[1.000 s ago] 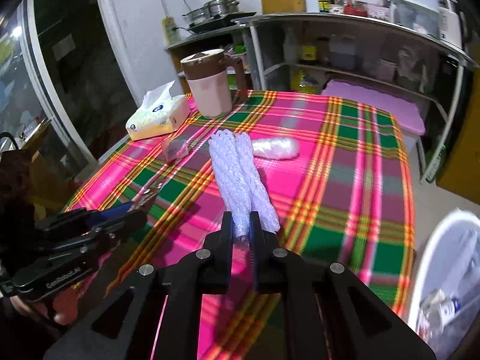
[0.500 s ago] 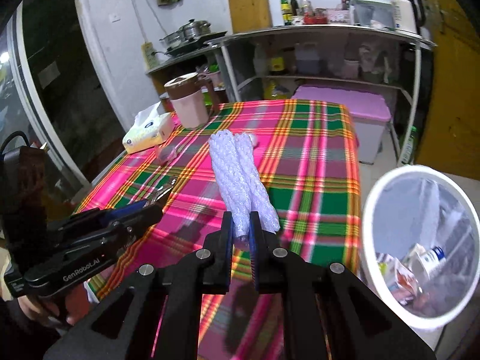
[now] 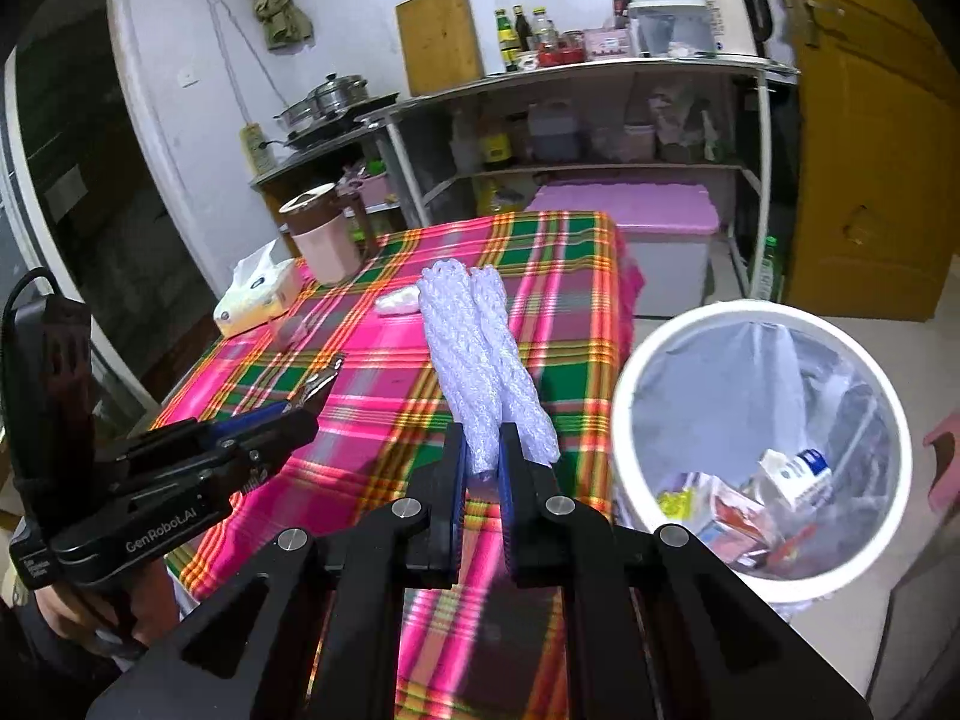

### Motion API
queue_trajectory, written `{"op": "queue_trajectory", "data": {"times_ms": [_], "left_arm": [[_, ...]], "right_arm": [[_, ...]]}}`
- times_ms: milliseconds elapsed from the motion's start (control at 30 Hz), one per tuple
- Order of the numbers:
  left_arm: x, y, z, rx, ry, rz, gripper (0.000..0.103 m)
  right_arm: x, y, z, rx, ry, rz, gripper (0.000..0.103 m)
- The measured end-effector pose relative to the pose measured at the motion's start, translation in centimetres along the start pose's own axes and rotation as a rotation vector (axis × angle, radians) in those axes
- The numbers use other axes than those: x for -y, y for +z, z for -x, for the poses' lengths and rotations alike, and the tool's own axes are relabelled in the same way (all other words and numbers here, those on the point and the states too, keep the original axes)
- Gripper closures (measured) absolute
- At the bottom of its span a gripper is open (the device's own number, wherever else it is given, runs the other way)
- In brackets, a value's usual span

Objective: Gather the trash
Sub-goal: 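Carry the bar wrapper and foam sleeve over the white bin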

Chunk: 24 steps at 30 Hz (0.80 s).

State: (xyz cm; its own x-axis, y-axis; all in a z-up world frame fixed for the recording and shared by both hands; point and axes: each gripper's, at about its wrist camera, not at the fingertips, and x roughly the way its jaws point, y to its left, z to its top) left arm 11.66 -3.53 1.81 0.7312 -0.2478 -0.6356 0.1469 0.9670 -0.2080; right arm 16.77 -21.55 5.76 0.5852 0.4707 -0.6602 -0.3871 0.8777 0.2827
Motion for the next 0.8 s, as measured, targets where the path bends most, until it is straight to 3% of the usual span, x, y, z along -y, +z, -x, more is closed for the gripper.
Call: {"op": "queue_trajectory", "data": {"times_ms": [800], "left_arm": [[7.2,2.2,-6.2,-0.057,-0.13,-0.105,0.083]], "right_arm": [[7.9,-1.4,2.7,0.019,-0.129,-0.14,0.093]]}}
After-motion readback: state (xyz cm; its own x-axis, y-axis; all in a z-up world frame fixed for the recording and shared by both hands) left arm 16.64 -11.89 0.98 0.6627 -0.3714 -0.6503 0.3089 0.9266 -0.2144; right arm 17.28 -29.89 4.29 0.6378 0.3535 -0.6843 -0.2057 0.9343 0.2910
